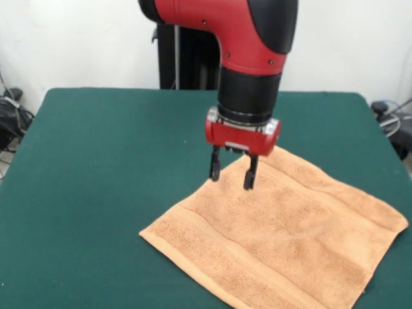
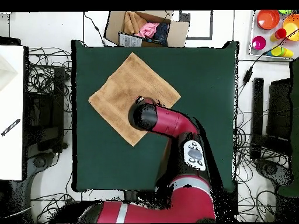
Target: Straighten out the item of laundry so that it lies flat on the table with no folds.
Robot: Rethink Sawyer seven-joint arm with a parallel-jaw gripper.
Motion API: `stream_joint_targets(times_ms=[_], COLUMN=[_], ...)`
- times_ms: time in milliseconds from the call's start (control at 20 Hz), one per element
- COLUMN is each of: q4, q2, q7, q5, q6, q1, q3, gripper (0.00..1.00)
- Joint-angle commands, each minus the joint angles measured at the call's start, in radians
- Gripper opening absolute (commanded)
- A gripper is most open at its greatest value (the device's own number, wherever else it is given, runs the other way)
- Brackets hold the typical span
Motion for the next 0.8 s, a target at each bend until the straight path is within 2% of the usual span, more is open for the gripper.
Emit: stream_joint_targets(times_ms=[50,250,500,800], q4=[0.225,0.266,0.255,0.259], q2=[-0.109,-0.176,-0.262,-0.291], q7=[0.154,0.141,0.072,0.017], q5=[-0.044,-0.032,-0.031,-0.067], q6=[0.008,0.045,0.171,0.2], q1=[-0.005,-0.031,-0.063,-0.102], q3=[0.005,0.023,0.029,0.04], gripper=[1.0,1.0,1.0,1.0])
